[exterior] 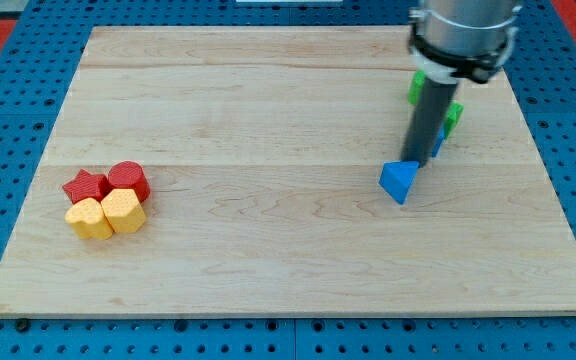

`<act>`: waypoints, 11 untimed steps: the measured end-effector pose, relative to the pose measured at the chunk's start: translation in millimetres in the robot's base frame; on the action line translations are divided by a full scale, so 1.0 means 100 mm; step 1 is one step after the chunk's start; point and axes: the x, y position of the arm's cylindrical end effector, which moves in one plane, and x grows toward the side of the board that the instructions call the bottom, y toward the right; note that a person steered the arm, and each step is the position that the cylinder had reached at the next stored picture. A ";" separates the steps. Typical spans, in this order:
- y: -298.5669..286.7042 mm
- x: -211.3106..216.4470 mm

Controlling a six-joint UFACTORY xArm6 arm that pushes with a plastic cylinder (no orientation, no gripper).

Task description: Push blue triangle to center

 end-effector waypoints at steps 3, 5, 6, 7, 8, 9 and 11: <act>-0.74 -0.02; 0.13 -0.22; 0.30 0.11; 0.30 0.43; 0.05 0.67; -0.89 0.63; -0.83 -0.03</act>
